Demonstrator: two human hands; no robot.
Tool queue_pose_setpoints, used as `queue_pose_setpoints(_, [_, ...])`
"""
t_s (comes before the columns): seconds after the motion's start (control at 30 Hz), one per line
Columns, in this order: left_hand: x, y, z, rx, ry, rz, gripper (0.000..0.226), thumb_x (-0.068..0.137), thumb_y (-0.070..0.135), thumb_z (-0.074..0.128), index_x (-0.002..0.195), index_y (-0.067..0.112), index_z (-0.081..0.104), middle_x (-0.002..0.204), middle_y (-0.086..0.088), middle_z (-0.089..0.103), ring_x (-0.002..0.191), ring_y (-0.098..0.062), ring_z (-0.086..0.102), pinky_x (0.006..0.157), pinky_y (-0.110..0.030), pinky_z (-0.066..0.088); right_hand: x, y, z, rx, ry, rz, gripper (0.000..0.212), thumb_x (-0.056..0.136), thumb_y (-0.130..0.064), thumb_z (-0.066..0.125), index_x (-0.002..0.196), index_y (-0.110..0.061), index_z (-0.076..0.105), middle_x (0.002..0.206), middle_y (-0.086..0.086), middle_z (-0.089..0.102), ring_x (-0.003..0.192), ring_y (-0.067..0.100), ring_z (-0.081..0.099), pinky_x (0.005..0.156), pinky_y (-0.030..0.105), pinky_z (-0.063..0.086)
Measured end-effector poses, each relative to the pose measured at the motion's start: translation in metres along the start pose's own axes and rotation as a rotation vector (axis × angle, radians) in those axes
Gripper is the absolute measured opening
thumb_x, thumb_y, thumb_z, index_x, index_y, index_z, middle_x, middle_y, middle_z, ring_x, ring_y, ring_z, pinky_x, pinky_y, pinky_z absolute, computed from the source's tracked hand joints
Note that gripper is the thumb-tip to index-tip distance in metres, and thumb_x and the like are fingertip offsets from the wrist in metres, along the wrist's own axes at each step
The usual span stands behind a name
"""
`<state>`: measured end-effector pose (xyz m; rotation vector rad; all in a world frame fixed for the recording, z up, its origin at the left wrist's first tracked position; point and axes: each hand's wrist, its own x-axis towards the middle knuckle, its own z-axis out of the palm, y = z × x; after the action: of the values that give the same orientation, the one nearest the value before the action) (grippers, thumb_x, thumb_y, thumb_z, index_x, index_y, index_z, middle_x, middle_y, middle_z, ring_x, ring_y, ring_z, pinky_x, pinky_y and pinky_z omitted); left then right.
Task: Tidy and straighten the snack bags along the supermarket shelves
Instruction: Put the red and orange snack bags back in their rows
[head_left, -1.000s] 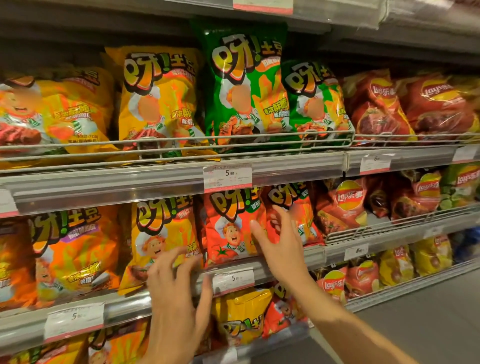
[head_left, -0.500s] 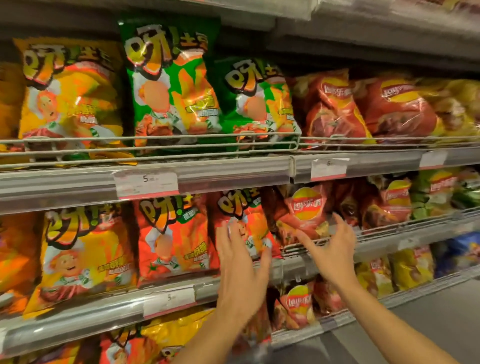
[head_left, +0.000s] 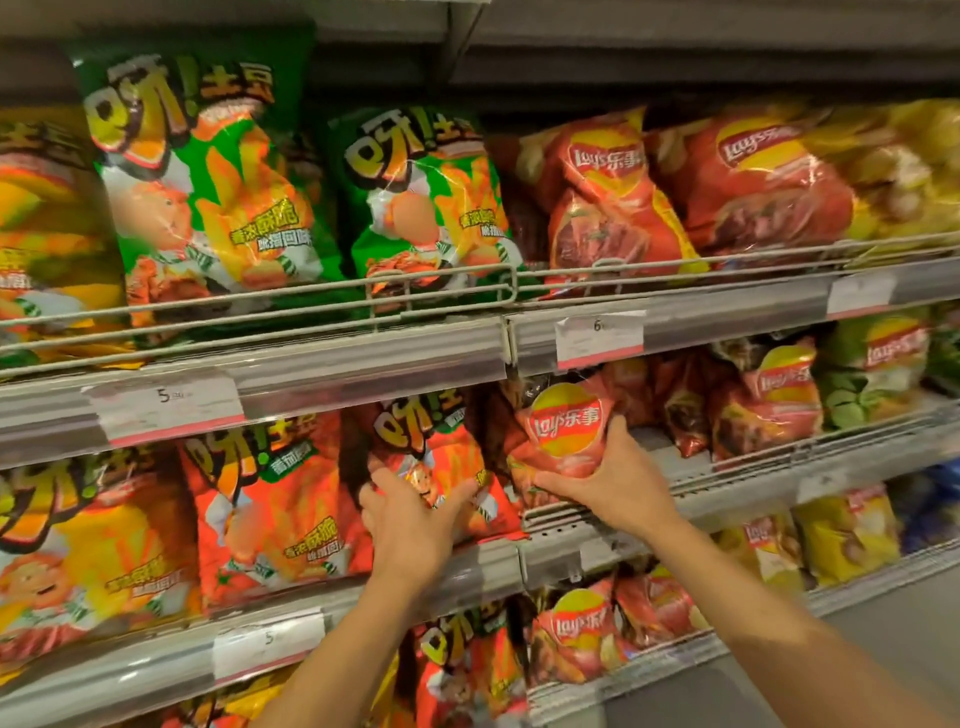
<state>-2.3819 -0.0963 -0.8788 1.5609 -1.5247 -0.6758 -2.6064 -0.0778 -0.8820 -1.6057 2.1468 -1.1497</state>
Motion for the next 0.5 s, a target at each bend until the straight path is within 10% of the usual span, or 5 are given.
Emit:
queue_pose_setpoints(0.3, [-0.046,-0.023,-0.006,0.053,0.019,0.423,0.074,0.103,0.028,0.048,0.158,0.008,0.003,0.166,-0.008,-0.005,0.153,-0.014,-0.009,0.120,-0.018,-0.003,-0.024,0.001,0.005,0.079,0.130,-0.032,0.129,0.055,-0.081,0.074,0.154,-0.011,0.030,0.150,0.011,0.043,0.141,0.029,0.039,0.115,0.049,0.037])
queue_pose_setpoints(0.5, [-0.095,-0.084,-0.027,0.041,0.003,0.679,0.029,0.100,0.019,0.055,0.129,0.019,0.051,0.129,0.008,0.047,0.127,-0.008,0.044,0.106,-0.020,0.035,-0.084,0.016,0.049,0.137,0.591,-0.252,0.037,0.094,-0.029,0.070,0.120,-0.007,0.055,0.117,0.009,0.053,0.113,0.028,0.047,0.099,0.044,0.041])
